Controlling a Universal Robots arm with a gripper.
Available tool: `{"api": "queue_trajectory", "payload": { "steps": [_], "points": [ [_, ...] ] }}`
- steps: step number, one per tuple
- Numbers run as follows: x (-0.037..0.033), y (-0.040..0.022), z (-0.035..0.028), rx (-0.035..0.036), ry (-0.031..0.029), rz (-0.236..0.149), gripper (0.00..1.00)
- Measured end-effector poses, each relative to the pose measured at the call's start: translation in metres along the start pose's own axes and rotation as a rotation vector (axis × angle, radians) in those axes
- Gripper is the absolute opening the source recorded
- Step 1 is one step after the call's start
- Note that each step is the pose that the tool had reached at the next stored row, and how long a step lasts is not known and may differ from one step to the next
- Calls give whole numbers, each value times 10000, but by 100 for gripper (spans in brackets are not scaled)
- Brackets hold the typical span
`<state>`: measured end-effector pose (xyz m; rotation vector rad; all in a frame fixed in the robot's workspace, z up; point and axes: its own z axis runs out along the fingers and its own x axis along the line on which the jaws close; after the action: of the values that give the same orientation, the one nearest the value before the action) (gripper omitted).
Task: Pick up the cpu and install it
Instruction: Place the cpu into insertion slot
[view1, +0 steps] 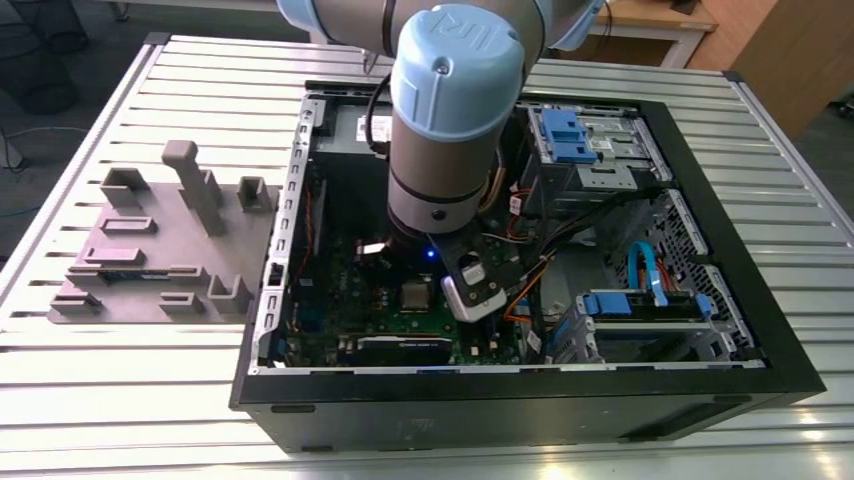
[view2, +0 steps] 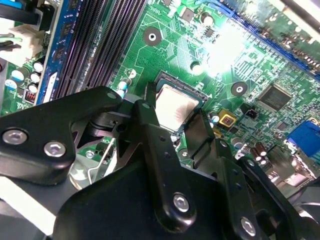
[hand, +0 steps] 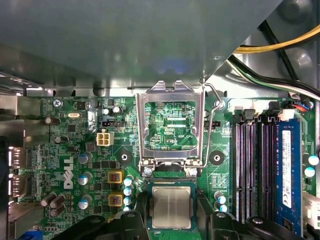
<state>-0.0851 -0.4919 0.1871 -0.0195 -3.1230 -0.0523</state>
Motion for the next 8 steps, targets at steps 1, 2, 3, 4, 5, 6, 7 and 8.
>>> {"api": "queue_trajectory", "payload": {
  "steps": [1, 2, 3, 4, 5, 6, 7, 8],
  "points": [
    [0, -2, 3, -3, -1, 0, 47],
    [0, -4, 4, -7, -2, 0, 47],
    [0, -5, 4, -6, -2, 0, 47],
    [0, -6, 4, -6, -2, -1, 47],
    [-1, -6, 4, -7, -3, -1, 47],
    [-1, -7, 5, -8, -3, -1, 47],
    [0, -8, 5, -7, -3, -1, 47],
    [0, -9, 6, -6, -2, -1, 47]
  ]
}}
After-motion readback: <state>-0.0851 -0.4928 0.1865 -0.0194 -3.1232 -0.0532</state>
